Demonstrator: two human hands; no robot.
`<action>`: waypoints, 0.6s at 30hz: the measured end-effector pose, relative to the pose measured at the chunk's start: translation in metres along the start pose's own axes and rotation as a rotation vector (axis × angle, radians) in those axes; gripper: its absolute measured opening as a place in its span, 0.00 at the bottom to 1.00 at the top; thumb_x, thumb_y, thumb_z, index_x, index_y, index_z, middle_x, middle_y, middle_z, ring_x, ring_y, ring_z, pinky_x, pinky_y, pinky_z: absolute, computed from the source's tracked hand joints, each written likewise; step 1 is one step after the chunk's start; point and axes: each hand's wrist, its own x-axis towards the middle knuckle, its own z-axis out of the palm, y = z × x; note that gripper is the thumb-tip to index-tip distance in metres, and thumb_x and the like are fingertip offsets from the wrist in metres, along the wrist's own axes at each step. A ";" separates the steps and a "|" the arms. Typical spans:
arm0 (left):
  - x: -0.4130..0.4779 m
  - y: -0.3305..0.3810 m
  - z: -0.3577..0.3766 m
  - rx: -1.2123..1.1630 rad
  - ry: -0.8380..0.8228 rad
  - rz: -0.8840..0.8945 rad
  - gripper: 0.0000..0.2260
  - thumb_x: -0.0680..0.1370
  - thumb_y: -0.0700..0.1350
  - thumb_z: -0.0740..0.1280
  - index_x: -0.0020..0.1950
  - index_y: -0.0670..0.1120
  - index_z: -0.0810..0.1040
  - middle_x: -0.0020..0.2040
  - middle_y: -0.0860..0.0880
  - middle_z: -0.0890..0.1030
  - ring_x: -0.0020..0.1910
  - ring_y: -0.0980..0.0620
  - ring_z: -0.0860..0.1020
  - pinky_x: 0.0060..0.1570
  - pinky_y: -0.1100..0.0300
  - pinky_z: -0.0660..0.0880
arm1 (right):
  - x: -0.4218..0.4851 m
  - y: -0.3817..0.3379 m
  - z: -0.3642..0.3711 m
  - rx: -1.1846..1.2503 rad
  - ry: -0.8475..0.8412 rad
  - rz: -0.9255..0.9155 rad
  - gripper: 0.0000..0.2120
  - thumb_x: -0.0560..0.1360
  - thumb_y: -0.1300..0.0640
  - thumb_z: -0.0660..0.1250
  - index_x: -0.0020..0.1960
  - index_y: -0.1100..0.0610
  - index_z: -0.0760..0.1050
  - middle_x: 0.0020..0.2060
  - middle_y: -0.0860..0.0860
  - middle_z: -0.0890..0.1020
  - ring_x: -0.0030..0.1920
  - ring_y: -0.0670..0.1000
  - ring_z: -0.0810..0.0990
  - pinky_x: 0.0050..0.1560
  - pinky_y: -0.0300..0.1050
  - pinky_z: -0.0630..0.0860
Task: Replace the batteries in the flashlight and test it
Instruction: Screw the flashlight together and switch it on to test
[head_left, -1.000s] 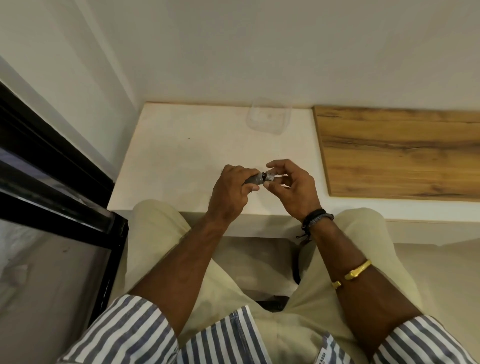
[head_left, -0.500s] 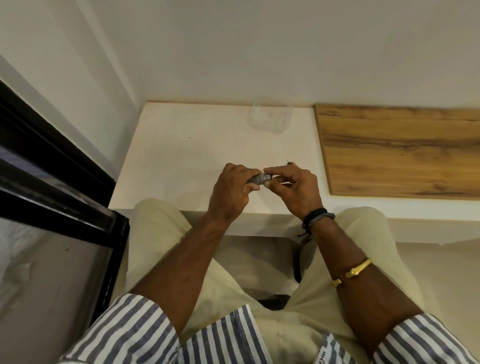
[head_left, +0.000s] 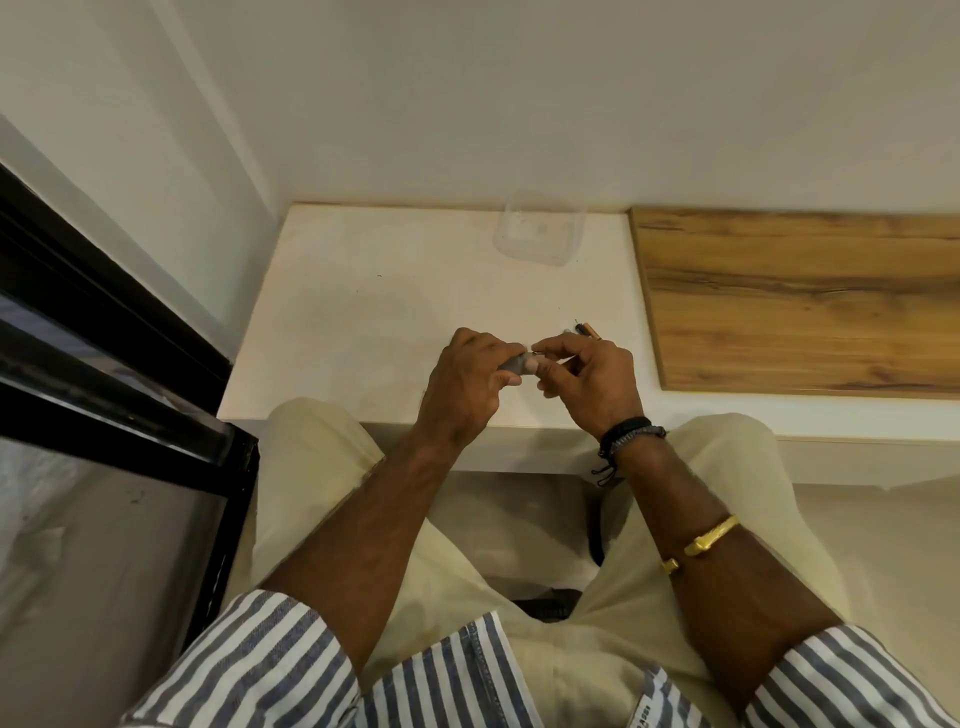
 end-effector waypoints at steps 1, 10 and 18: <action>0.000 0.000 0.000 -0.002 0.007 -0.004 0.13 0.76 0.40 0.72 0.60 0.40 0.82 0.52 0.42 0.85 0.52 0.42 0.77 0.50 0.46 0.77 | 0.000 0.000 0.000 0.003 0.004 -0.012 0.09 0.75 0.55 0.75 0.54 0.58 0.85 0.39 0.48 0.85 0.34 0.44 0.85 0.37 0.31 0.80; -0.001 -0.001 0.000 -0.011 -0.010 -0.027 0.12 0.77 0.40 0.70 0.59 0.39 0.82 0.52 0.42 0.84 0.52 0.43 0.76 0.50 0.48 0.76 | 0.002 0.003 -0.002 -0.013 -0.021 -0.129 0.11 0.71 0.61 0.79 0.53 0.55 0.86 0.44 0.46 0.84 0.41 0.42 0.81 0.47 0.28 0.76; 0.000 -0.001 -0.001 0.001 -0.007 0.024 0.12 0.76 0.39 0.71 0.60 0.42 0.81 0.52 0.44 0.84 0.53 0.44 0.77 0.51 0.51 0.75 | 0.002 0.000 -0.002 0.045 -0.031 0.043 0.15 0.74 0.44 0.72 0.46 0.57 0.84 0.31 0.50 0.84 0.29 0.45 0.84 0.32 0.35 0.81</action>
